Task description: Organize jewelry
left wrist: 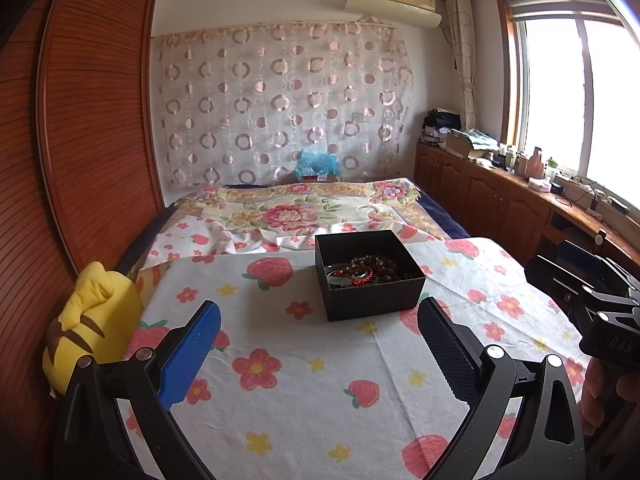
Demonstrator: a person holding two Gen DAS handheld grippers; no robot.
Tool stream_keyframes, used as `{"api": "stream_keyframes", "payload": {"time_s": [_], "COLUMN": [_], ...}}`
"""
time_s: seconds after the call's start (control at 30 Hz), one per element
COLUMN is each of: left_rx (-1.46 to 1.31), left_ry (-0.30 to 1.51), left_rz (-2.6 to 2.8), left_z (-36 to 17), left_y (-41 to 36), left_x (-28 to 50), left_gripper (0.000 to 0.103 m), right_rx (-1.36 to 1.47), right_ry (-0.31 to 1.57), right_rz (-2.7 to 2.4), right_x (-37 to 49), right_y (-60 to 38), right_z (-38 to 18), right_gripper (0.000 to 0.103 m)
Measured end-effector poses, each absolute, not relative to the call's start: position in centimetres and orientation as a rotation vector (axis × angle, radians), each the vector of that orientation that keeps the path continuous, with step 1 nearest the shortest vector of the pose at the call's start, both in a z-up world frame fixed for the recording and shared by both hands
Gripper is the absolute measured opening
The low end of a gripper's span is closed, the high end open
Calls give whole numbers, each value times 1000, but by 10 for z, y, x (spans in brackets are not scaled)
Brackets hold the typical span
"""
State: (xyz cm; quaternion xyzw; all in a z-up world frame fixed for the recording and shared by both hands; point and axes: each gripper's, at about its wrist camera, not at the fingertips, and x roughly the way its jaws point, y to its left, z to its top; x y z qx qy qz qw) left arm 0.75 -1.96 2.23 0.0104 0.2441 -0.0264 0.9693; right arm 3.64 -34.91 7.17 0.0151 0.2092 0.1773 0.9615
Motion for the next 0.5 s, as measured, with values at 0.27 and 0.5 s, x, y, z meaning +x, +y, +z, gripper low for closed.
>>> {"api": "stream_keyframes", "payload": {"time_s": [0.27,0.5], "left_rx": [20,21], "left_ry": [493,493], "left_rz": [-53,-54], "left_z": [22,22], "left_y": [-20,-20], "left_x": [8,8], "left_gripper": [95,95], "right_rx": [32,31], "right_ry": [425,425], "right_rz": [360,360], "right_x": [37,36], "right_y": [-350,-350], "right_z": [72,72], "right_gripper": [100,100]}}
